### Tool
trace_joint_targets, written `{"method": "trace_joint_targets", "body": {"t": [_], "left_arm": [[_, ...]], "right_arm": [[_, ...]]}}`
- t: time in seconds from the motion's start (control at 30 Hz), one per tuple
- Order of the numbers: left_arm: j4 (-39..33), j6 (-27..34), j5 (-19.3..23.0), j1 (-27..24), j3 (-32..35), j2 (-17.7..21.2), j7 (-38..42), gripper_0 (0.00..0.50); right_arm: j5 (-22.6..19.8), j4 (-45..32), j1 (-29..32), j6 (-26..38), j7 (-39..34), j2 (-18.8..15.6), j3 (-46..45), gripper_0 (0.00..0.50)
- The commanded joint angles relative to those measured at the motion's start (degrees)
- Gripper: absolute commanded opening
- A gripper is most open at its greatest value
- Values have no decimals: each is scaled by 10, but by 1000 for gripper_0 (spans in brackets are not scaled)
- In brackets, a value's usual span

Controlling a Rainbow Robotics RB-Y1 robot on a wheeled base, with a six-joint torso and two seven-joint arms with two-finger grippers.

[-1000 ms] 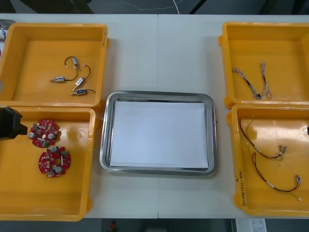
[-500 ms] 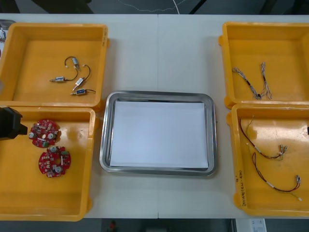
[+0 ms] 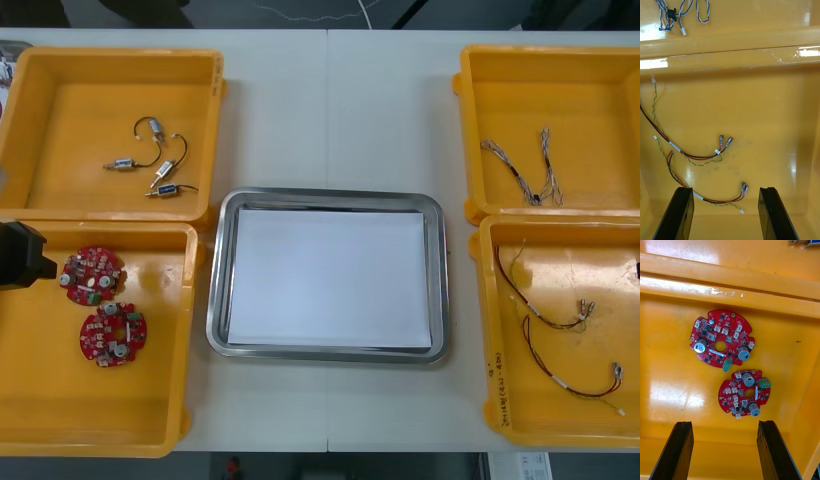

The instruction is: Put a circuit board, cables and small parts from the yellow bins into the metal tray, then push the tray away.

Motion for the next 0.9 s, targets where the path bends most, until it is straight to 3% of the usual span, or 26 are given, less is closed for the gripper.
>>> {"method": "trace_joint_targets", "body": {"t": [0.03,0.9], "left_arm": [[-17,3,4,8,17,24,-26,500],[-17,3,4,8,17,24,-26,500]], "right_arm": [[1,-4,7,2,-19,-26,-3,500],[1,-4,7,2,-19,-26,-3,500]]}}
